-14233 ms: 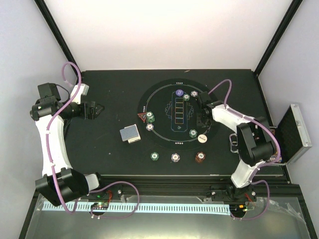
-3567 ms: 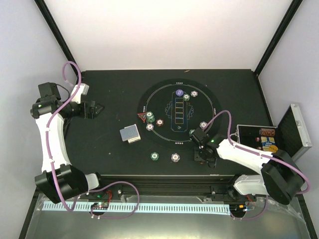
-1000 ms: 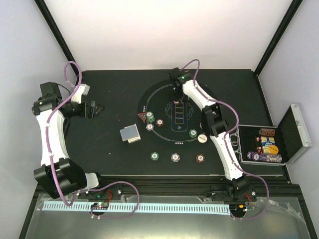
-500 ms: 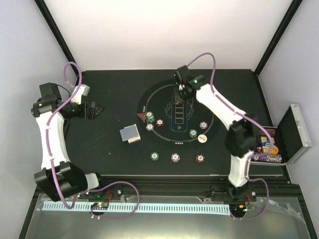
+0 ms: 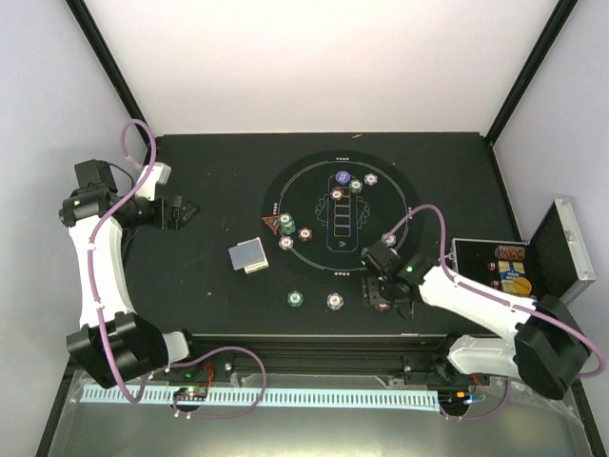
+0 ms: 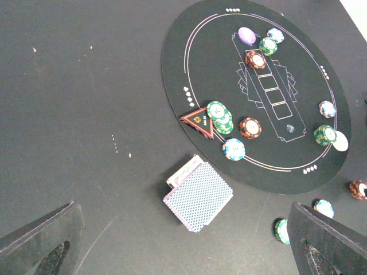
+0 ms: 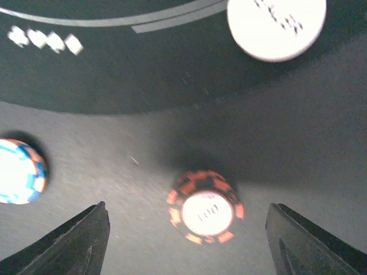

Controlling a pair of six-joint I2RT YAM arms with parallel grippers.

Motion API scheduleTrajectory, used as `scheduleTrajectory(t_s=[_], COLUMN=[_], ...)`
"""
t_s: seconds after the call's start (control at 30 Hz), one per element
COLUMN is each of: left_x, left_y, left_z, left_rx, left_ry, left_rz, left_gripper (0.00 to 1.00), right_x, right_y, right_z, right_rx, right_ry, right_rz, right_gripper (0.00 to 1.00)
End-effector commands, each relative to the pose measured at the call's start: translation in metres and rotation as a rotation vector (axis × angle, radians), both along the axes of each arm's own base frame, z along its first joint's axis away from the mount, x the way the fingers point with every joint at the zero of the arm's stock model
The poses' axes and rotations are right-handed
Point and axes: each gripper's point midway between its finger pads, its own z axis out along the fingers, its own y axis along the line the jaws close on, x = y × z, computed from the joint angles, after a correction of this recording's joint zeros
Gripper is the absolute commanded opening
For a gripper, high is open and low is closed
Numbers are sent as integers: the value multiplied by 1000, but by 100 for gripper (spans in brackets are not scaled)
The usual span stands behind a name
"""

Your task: Distribute texas hold em gaming equipment

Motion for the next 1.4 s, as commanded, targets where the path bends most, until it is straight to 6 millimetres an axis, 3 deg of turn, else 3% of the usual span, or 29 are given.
scheduleTrajectory(t_s=[0.0,0.17,0.57,0.83,1.37], left_x=[-5,-4,-4,-3,-3], left_y=[-4,-4,-3,-4,-4], left_z=[11,9,9,9,6], left_rx=[-13,-16,-5,-20,-26], left_ry=[-29,-24,-25,-27,-21], left_rz=[-9,-9,-12,-17,-14], left_gripper=[99,99,99,99,99], right_x=[-8,-14,-16,-16,-12], right_y=[-2,-6,-11,-14,-16], right_z=[-7,-22,-52,-48,-32], right_rx=[79,64,-4,-14,-28], right_ry=[-15,11,58,51,23], right_rz=[-81,-81,-82,-86,-82], right_gripper=[77,79,69,53,46])
